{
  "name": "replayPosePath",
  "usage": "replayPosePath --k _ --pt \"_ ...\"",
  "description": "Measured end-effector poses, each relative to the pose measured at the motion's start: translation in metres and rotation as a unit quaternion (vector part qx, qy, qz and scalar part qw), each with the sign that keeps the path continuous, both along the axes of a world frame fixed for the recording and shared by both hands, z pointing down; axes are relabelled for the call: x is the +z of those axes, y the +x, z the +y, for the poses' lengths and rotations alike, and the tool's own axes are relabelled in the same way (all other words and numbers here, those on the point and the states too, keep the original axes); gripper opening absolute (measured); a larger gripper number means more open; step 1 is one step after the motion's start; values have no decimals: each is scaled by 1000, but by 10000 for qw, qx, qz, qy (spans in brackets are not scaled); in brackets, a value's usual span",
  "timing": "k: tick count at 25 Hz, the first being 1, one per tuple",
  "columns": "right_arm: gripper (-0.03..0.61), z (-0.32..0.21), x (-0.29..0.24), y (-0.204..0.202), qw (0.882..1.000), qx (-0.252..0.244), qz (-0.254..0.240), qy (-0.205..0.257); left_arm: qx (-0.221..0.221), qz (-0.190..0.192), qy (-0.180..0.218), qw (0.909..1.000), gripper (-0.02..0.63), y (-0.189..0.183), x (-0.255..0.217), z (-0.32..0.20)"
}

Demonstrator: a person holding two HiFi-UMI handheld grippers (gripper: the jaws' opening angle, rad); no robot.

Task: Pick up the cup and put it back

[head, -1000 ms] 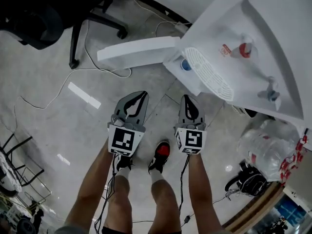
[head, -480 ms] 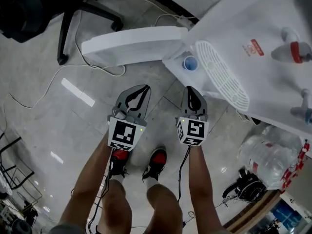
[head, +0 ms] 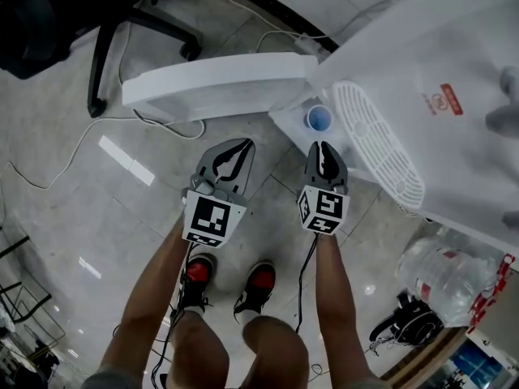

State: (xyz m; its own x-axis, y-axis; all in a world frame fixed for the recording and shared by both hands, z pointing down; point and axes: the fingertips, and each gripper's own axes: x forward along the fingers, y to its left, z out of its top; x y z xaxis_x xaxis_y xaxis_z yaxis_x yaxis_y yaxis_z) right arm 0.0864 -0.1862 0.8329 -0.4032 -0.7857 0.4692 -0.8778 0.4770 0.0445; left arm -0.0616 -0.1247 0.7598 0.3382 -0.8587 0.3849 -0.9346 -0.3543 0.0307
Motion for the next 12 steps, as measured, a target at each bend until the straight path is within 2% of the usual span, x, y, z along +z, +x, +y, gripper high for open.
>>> replayPosePath --k 2,4,8,12 --pt "122 -8 8 4 10000 51 -38 -62 3 2 17 10000 25 1 3 -3" --pt "160 -15 17 6 9998 121 -82 -150 -5 1 15 10000 25 1 8 -5" --pt "303 -29 35 8 9995 194 -70 -258 -63 19 16 10000 25 -1 17 -12" --pt "350 -41 52 8 9992 222 6 -324 -117 7 11 9999 25 -5 26 -16"
